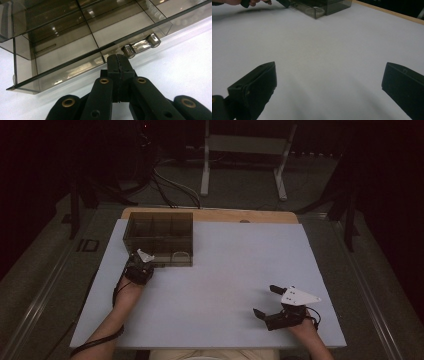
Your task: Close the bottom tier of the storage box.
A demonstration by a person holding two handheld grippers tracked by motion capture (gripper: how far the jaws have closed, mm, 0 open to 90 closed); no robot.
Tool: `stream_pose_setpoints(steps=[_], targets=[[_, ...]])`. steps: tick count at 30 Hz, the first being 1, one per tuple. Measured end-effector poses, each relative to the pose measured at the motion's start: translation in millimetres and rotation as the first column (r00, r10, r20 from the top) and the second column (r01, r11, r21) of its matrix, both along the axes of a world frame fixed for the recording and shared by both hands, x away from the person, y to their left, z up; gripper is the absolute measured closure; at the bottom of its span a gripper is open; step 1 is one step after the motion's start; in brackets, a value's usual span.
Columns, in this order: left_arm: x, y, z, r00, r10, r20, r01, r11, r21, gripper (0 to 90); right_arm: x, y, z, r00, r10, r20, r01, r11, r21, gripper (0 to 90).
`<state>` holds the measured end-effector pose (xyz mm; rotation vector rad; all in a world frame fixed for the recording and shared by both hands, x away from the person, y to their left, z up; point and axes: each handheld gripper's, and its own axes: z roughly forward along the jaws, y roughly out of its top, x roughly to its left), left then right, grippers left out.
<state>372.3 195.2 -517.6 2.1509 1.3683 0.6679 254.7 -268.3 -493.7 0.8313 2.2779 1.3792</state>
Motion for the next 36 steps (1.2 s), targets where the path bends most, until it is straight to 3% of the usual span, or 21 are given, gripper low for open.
stream_pose_setpoints(steps=[36], targets=[[15.6,-0.4,0.8,1.0,0.0,-0.01,0.0,0.9999,0.015,90.0,0.7,-0.5,-0.3,1.0,0.002,-0.001,-0.002,1.0,0.003,0.0]])
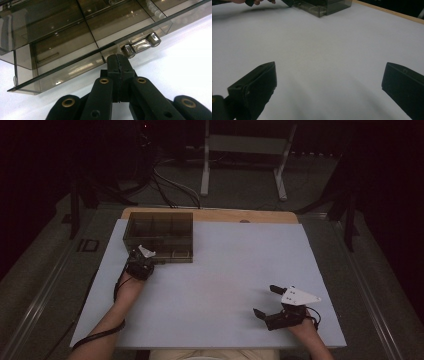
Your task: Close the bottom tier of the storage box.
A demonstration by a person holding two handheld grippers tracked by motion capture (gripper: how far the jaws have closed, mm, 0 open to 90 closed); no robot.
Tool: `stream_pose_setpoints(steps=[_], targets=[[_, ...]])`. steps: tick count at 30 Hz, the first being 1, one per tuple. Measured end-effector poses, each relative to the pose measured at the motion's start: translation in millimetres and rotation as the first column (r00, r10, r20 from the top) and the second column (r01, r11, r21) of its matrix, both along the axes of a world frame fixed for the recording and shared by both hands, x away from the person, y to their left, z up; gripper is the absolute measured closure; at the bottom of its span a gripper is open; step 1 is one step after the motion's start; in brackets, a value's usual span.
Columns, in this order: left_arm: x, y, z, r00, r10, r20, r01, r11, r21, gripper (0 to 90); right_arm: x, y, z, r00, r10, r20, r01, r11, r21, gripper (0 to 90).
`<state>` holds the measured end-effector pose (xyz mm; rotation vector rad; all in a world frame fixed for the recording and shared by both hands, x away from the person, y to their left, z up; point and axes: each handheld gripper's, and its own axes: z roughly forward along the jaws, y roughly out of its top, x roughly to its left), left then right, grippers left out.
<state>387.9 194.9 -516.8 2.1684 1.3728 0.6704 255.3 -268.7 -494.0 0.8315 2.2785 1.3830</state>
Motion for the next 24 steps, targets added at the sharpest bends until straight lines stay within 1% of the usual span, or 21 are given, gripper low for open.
stream_pose_setpoints(steps=[10,18,24], targets=[[4.1,-0.2,0.3,1.0,-0.002,-0.003,0.002,1.0,0.009,90.0,-0.2,0.1,0.1,1.0,-0.001,-0.001,0.001,1.0,-0.001,0.0],[6.0,0.1,-0.3,1.0,-0.001,0.0,0.001,1.0,0.002,90.0,-0.4,0.2,0.1,1.0,-0.001,-0.001,0.001,1.0,-0.001,0.0],[8.4,-0.4,-0.2,1.0,0.002,0.0,-0.002,1.0,0.005,90.0,-0.3,0.3,0.0,1.0,0.001,-0.002,-0.001,1.0,-0.002,0.0]])
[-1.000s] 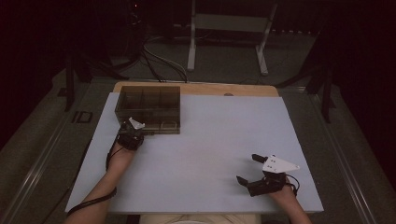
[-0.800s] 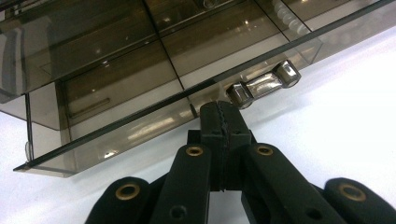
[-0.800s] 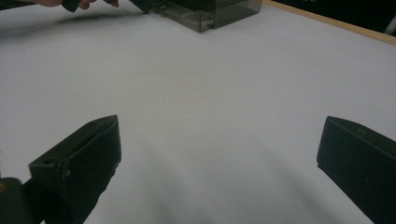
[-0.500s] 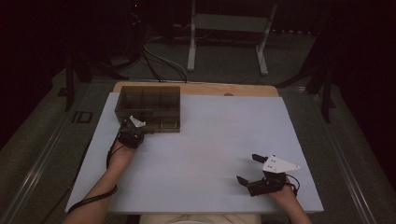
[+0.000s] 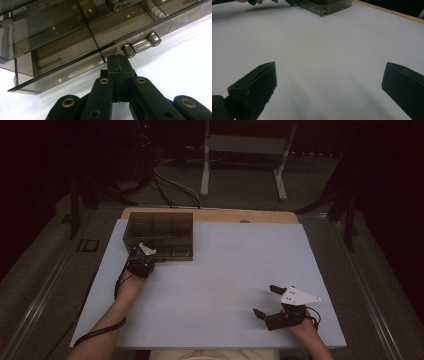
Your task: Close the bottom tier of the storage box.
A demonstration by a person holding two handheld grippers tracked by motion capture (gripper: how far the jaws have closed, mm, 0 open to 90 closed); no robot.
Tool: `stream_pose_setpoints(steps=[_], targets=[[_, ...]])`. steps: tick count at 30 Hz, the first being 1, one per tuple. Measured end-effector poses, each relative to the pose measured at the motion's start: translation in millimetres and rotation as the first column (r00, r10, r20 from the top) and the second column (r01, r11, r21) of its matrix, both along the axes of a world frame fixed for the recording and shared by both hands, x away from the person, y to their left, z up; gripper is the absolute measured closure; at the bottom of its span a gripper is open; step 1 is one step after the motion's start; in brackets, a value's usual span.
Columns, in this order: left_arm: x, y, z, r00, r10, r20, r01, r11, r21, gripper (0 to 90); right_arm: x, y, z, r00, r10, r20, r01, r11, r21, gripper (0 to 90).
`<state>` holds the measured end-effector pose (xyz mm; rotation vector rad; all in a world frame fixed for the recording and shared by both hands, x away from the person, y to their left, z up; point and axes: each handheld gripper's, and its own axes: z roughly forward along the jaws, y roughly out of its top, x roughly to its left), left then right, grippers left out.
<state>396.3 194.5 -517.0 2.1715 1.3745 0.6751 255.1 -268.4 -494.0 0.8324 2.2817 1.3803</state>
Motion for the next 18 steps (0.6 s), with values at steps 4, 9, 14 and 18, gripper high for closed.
stream_pose_setpoints(steps=[4,9,14,18], targets=[[1.5,-0.8,0.2,1.0,0.002,-0.001,-0.002,1.0,0.005,90.0,0.1,-0.2,-0.1,1.0,0.0,0.0,0.0,1.0,-0.001,0.0],[3.1,-0.6,0.1,1.0,0.003,-0.001,-0.003,1.0,0.005,90.0,0.1,0.0,-0.1,1.0,0.0,0.0,0.0,1.0,-0.003,0.0],[4.6,0.0,-0.1,1.0,0.004,-0.001,-0.004,1.0,-0.002,90.0,0.1,0.4,-0.3,1.0,-0.001,-0.002,0.001,1.0,-0.006,0.0],[5.7,-0.2,0.0,1.0,0.008,-0.003,-0.008,1.0,-0.003,90.0,-0.3,0.6,0.0,1.0,0.001,0.0,0.0,1.0,-0.006,0.0]])
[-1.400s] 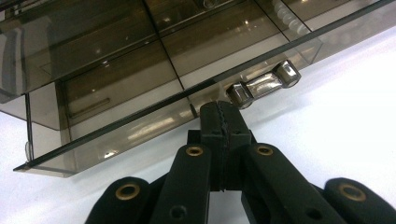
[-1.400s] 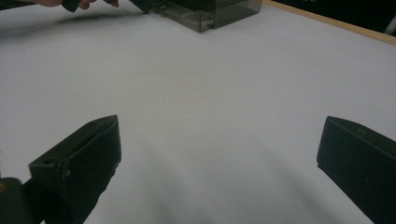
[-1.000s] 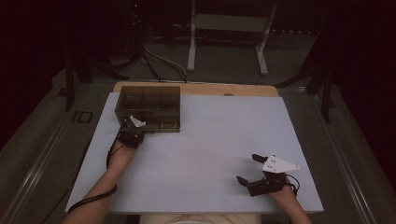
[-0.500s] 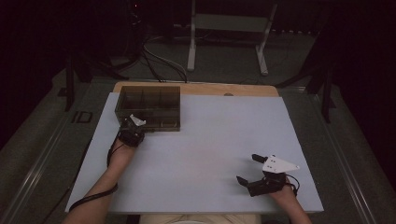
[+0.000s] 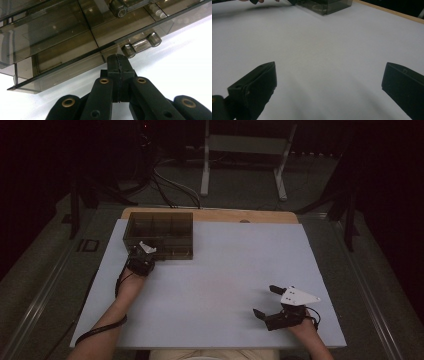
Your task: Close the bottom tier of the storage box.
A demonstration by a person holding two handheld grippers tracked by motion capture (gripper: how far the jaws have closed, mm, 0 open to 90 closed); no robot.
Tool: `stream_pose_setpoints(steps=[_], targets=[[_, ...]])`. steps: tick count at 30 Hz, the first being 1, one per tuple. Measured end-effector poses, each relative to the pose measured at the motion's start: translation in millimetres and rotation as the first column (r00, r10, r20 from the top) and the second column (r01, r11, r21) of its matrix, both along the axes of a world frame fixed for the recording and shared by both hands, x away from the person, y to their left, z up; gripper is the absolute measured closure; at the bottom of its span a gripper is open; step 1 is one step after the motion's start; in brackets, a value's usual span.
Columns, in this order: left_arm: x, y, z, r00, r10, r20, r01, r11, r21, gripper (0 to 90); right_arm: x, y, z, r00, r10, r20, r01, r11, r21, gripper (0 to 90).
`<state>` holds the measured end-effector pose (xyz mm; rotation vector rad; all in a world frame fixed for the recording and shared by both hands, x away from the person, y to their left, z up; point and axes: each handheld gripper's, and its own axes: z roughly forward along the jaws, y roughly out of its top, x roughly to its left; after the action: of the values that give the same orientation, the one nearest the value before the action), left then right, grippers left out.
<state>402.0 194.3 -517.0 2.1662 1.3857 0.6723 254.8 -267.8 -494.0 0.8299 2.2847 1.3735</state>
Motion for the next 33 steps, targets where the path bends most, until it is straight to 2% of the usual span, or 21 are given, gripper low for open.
stream_pose_setpoints(steps=[16,33], targets=[[8.3,-0.9,0.8,1.0,0.003,-0.007,-0.003,0.9999,0.016,90.0,0.4,-0.2,-0.4,1.0,-0.001,-0.002,0.001,1.0,-0.001,0.0],[15.1,-2.0,1.4,0.9999,0.015,-0.009,-0.014,0.9998,0.011,90.0,1.0,-0.2,-1.1,1.0,0.0,-0.003,0.0,1.0,-0.003,0.0]])
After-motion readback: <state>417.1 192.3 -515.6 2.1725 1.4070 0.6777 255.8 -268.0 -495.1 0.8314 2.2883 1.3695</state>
